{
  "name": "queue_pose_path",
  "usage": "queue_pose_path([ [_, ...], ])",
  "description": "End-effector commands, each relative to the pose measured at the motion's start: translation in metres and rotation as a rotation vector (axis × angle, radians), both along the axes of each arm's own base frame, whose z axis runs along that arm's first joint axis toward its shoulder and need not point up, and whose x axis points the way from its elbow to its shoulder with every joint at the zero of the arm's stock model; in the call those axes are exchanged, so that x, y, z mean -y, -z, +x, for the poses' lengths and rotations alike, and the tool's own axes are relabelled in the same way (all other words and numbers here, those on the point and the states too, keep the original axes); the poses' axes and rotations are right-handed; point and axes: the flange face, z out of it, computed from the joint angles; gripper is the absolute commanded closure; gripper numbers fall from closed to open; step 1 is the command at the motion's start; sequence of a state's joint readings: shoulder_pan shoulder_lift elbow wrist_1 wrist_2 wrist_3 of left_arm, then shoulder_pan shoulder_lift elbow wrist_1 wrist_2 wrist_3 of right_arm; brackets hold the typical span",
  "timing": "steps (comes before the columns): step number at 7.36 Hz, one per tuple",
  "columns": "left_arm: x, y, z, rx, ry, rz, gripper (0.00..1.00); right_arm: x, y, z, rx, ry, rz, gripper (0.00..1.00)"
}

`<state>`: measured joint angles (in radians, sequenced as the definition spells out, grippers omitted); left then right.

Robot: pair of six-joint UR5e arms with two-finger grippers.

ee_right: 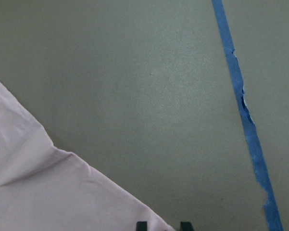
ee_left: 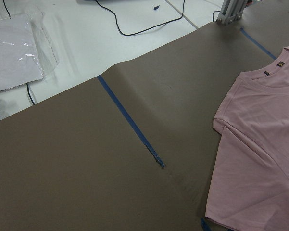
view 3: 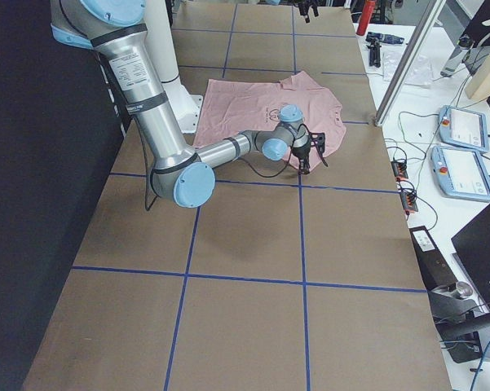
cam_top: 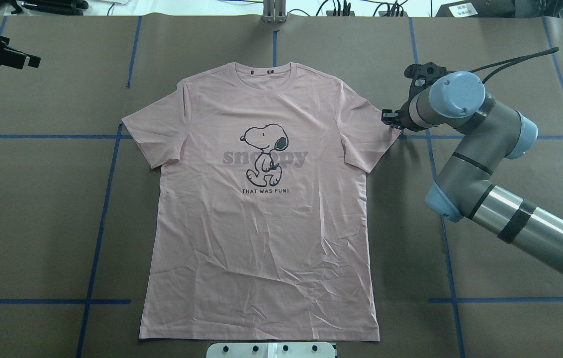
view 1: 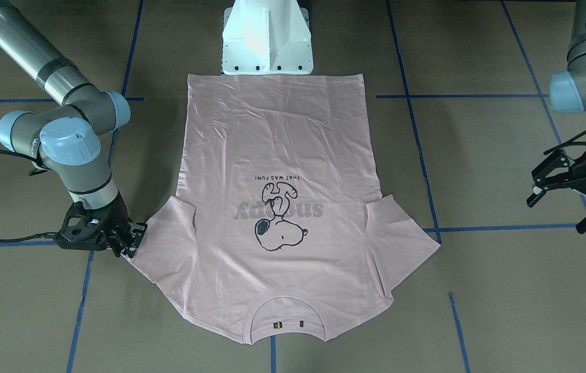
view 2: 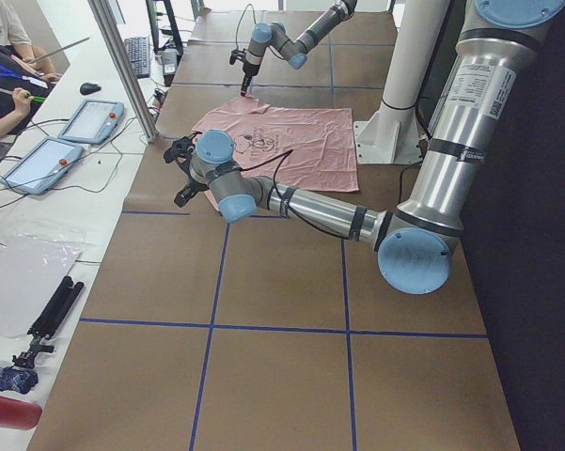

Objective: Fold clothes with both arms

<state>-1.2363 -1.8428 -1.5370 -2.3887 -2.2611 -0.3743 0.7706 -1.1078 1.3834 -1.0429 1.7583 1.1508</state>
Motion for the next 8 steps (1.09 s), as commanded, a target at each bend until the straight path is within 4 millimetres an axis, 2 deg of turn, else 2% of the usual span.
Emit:
queue_pose_path([
  [1,-0.003,-0.002,-0.001,-0.003,0.000,0.008,0.00,-0.001,0.010,0.000,0.011,-0.001,0.003,1.00],
  [3,-0.003,-0.002,-0.001,-0.003,0.000,0.009,0.00,0.004,0.030,-0.005,0.013,-0.005,0.005,1.00],
  [4,-0.003,-0.003,-0.002,-0.003,0.002,0.008,0.00,0.008,0.067,-0.009,-0.003,-0.010,-0.015,1.00],
  [5,-0.004,-0.003,-0.001,-0.003,0.000,0.008,0.00,0.014,0.114,-0.017,-0.015,-0.044,-0.065,1.00],
  [6,-0.003,-0.002,-0.001,-0.003,0.000,0.008,0.00,0.013,0.156,-0.041,-0.031,-0.083,-0.074,1.00],
  [7,-0.003,-0.002,-0.001,-0.003,0.001,0.007,0.00,-0.001,0.183,-0.069,-0.031,-0.109,-0.079,1.00],
  [8,-0.003,-0.002,-0.001,-0.003,0.001,0.007,0.00,-0.013,0.193,-0.087,-0.031,-0.126,-0.061,1.00],
])
